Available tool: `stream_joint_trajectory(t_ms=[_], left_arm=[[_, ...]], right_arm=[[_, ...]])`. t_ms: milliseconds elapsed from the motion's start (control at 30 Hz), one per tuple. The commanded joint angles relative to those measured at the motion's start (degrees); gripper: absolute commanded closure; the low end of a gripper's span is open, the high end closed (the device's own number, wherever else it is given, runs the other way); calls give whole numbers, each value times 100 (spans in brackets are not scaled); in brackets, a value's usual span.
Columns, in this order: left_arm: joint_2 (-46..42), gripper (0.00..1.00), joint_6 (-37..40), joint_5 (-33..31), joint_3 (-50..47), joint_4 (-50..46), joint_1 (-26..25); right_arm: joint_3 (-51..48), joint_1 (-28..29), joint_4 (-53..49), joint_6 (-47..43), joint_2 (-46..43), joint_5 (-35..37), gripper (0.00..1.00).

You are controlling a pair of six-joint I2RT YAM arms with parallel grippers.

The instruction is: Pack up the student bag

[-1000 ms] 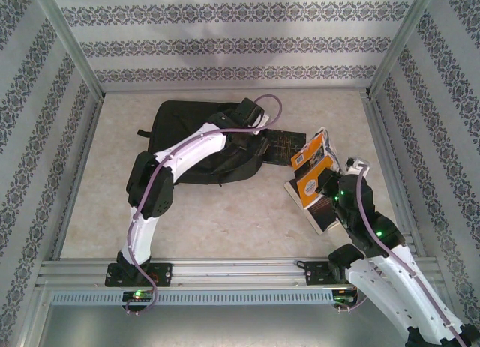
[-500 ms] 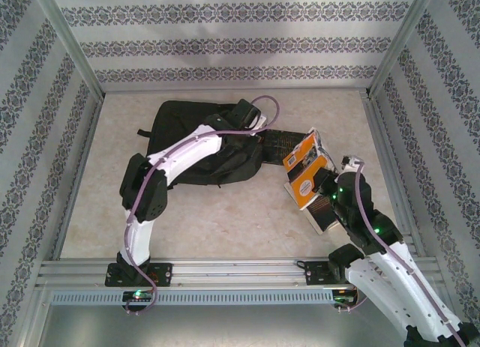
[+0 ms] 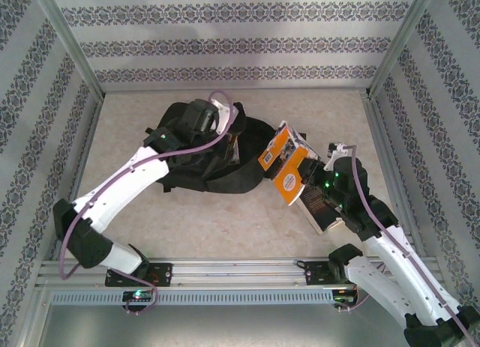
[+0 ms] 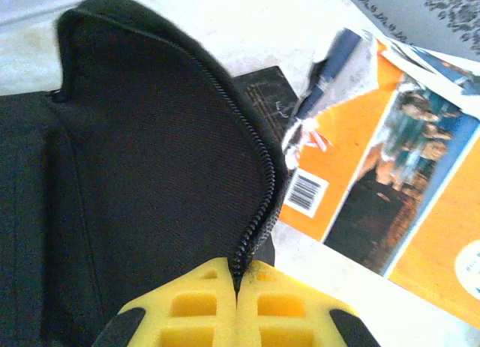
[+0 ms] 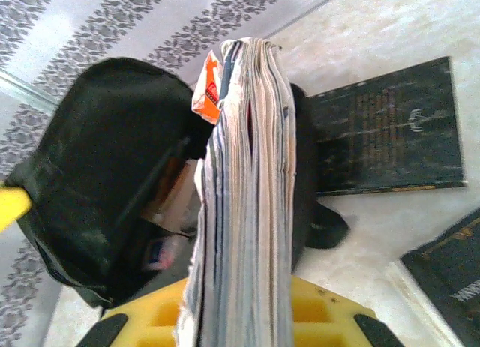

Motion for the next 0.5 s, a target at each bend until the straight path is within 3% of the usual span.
stream_joint_trajectory(t_ms=[0,133,333,367,467], left_arm=[[-558,100,-437,464,-326,449,-16],[-1010,100,-829,905,-861,771,-16],[-1191,100,-892,968,-1359,969,99],[-1172,95,-908,965,-1426,1015,136],[-1070,62,-929,927,-1518,1102,291]], right_arm=[[354,8,680,407,79,-515,100],[349,8,978,982,384,-998,100],[89,16,1679,2146,830,-1511,100],[63,9,1773,2324,934,-1618,100],[32,39,2072,2581,1119,-1881,100]])
